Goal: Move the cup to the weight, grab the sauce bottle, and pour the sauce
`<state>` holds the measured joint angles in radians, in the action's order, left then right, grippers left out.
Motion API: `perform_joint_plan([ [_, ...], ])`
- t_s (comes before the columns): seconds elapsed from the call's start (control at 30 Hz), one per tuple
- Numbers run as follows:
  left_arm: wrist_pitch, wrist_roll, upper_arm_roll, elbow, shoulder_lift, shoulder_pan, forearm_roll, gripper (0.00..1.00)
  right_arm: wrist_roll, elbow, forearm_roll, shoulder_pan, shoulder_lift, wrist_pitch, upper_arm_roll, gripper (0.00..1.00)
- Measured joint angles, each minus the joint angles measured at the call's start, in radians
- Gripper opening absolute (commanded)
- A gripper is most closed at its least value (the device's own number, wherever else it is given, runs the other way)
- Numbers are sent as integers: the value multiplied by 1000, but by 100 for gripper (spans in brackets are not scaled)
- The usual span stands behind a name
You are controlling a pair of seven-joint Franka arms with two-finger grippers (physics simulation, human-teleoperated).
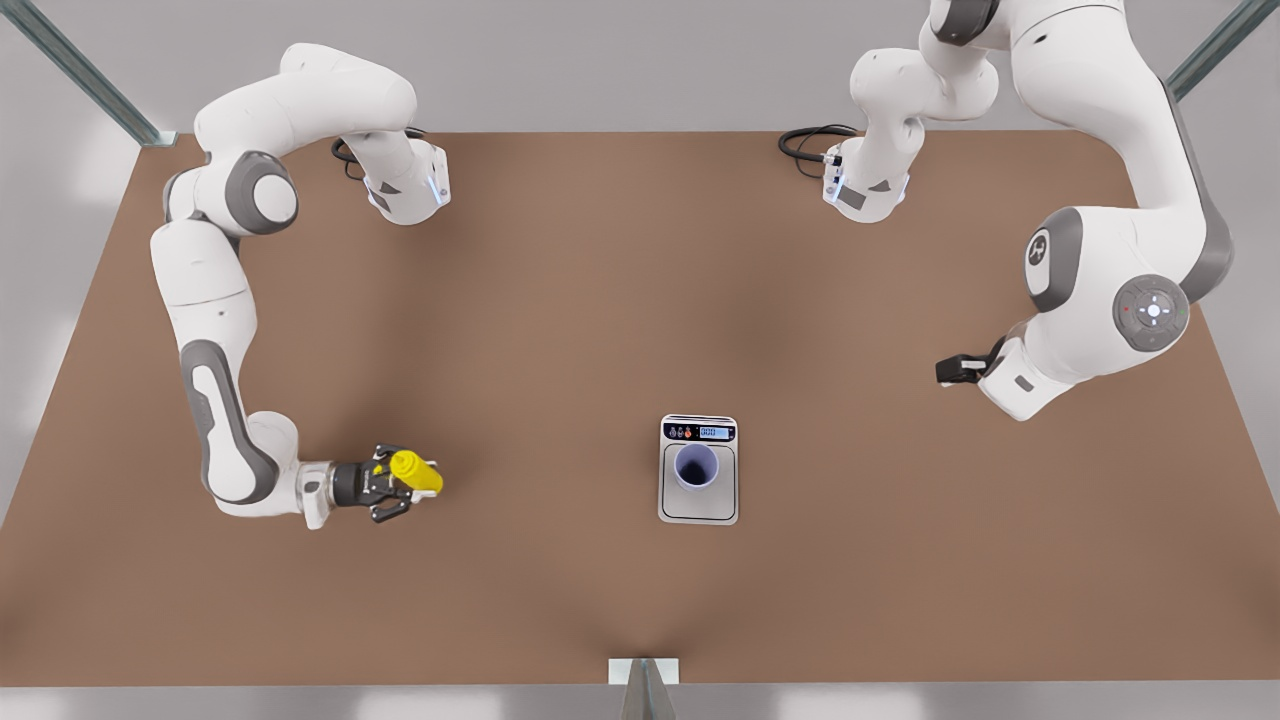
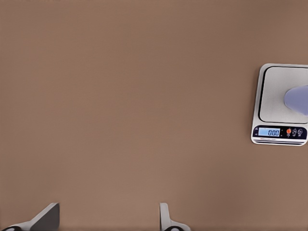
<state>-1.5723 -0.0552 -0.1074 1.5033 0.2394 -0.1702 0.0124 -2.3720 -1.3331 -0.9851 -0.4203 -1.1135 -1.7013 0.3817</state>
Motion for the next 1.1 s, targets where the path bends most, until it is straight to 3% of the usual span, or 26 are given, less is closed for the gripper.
perform_joint_plan([
  [0.5, -9, 0, 0, 0, 17, 1, -1, 100, 83, -36, 5, 24, 1, -42, -78, 49],
  [0.53, -9, 0, 0, 0, 17, 1, -1, 100, 80, -36, 1, 27, 2, -44, -81, 56],
  [0.57, -9, 0, 0, 0, 17, 1, -1, 100, 86, -36, 1, 28, 2, -49, -81, 89],
  [0.6, -9, 0, 0, 0, 17, 1, -1, 100, 89, -36, 1, 28, 1, -48, -81, 100],
  [1.1, -9, -1, 0, 0, 17, 0, -2, 100, 93, -38, 9, 32, 1, -50, -83, 100],
])
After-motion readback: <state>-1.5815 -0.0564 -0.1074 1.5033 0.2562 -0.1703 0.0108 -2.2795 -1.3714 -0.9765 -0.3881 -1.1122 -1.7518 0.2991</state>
